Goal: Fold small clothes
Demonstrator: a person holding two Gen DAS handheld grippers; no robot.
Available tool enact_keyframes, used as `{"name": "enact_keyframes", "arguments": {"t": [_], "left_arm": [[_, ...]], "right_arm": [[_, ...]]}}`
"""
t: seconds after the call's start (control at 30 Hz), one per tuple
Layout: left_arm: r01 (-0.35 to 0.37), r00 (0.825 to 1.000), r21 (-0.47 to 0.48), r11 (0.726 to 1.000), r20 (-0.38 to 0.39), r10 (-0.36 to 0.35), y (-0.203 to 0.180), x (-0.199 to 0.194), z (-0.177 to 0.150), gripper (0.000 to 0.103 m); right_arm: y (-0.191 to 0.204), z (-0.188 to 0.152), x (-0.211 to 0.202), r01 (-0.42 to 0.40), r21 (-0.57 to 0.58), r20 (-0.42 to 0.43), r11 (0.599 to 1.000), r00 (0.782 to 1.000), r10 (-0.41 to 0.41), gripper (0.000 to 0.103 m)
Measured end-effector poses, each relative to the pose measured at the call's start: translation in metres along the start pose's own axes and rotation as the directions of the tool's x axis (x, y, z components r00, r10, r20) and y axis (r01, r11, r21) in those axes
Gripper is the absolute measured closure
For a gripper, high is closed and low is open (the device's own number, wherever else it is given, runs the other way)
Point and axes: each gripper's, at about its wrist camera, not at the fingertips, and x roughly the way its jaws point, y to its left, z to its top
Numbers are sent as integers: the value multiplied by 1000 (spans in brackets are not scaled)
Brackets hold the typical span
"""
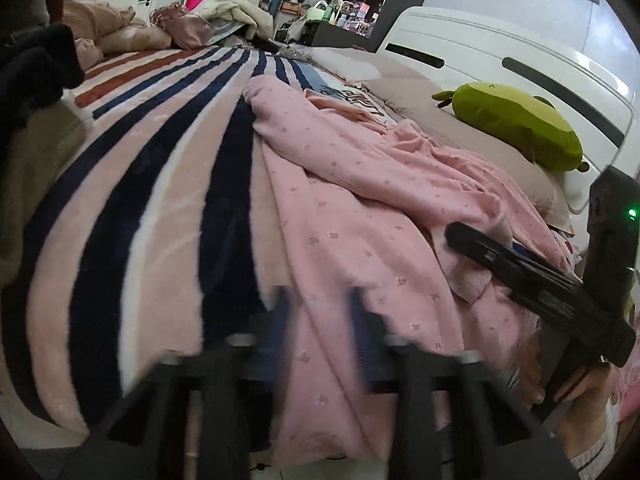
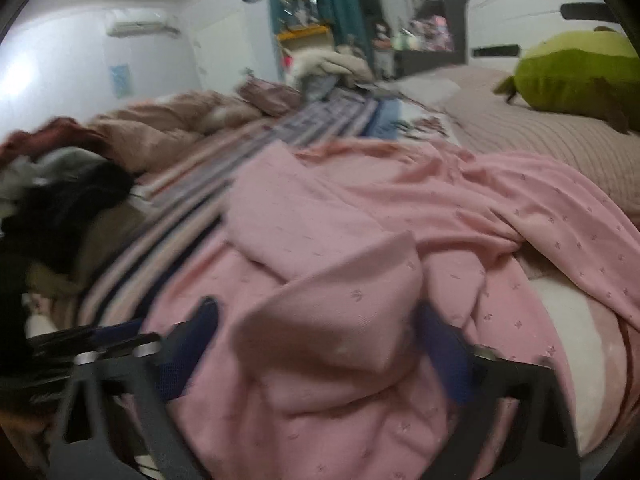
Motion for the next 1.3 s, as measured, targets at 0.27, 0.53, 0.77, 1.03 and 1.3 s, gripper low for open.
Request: {"name": "enact_keyframes", "arguments": {"t": [0.27,0.53,0.77,1.03,1.3], "left_arm": [[-14,998,2,1000,69,14,5,-31,5,101],[-20,1000,2,1000,0,20,12,-31,-8,100],[-28,999,12,1000,19,28,9,-43,-5,94],[-26,995,31,999,98,23,2,-64,7,65],[-73,989,114,991,136,57,-16,-64,10,30]], "right_arm": [[-50,3,-31,-17,108,-11,994,1000,19,94],[-100,-15,-59,-178,243,-66,954,978,199,89],[-118,-21,-84,64,190,-100,980,994,-46,64],[-116,-14,-116,4,184,2,983,1000,-4,39],[-65,-22,-71,-103,146,-110,984,987,119,30]]}}
